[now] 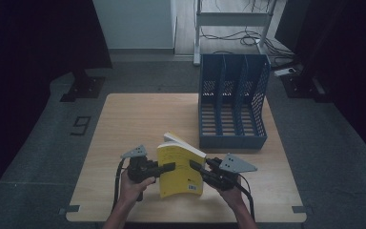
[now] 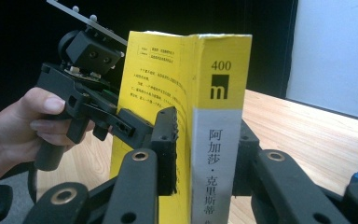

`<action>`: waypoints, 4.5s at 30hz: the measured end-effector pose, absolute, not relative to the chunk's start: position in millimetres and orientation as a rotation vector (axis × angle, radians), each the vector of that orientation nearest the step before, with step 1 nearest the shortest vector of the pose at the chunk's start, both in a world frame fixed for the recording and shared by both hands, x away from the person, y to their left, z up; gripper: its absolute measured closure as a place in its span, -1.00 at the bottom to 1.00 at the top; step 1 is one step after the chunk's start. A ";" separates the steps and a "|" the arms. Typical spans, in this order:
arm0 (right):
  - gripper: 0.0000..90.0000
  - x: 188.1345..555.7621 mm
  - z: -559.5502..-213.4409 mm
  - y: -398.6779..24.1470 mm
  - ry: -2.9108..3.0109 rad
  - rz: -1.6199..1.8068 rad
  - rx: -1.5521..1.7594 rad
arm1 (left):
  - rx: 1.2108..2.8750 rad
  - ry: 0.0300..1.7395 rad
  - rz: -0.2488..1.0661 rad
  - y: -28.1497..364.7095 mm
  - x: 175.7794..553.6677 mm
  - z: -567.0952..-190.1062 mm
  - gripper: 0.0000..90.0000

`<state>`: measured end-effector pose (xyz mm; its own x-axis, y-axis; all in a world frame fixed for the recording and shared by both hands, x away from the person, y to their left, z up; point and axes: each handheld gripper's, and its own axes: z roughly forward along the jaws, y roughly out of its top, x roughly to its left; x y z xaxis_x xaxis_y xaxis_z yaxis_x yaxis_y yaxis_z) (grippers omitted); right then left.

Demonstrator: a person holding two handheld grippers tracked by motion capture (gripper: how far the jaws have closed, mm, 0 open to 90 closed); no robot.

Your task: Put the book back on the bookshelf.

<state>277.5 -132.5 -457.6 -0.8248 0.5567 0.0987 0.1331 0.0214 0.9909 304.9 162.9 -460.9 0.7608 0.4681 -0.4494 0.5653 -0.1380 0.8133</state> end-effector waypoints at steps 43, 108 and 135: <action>0.31 289.1 -443.8 -130.3 2.086 1.836 0.670 | 1.835 0.733 -0.056 156.7 298.8 -454.5 0.79; 0.65 277.6 -438.3 -121.5 2.112 1.707 0.616 | 1.721 0.803 0.030 159.3 302.5 -459.5 -0.10; 0.65 264.3 -418.5 -141.4 1.938 1.747 0.695 | 1.729 0.865 0.073 162.9 304.6 -461.2 -0.23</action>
<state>264.3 -141.4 -418.5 -0.7782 0.6280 0.0103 0.0753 0.0769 0.9942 304.6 162.9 -461.2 0.7270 0.5771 -0.3720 0.5064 -0.0847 0.8581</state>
